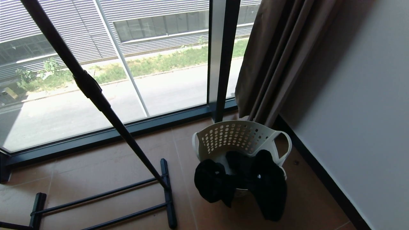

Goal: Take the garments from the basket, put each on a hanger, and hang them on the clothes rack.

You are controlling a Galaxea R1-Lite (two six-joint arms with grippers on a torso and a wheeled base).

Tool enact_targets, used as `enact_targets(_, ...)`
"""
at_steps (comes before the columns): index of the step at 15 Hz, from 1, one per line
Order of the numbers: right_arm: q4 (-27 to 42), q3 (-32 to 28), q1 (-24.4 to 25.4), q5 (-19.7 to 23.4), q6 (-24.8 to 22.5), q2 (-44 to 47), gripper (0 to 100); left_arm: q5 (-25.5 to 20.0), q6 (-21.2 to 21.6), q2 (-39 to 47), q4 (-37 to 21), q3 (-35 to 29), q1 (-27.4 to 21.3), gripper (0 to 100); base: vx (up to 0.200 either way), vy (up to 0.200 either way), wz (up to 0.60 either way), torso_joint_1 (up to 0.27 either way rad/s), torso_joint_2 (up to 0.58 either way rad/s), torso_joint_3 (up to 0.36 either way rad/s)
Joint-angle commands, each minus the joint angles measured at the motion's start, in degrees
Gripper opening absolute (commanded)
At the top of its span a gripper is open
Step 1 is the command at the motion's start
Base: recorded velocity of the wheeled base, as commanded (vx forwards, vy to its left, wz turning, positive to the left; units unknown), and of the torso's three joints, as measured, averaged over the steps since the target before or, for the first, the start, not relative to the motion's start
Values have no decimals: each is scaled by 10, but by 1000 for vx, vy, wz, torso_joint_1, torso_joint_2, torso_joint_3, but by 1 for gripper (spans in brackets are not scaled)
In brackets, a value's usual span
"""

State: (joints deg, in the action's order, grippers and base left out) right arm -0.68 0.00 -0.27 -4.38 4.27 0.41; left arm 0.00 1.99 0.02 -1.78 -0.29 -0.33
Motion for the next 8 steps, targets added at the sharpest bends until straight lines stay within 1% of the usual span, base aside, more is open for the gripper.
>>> enact_targets(1,0,0,0,0,0,0,100,0,0,0,-1,0,0,100,0,0,0,-2,12,-183)
enact_targets(8,0,0,0,1,-1,0,100,1,0,0,0,0,0,100,0,0,0,4,2,-196)
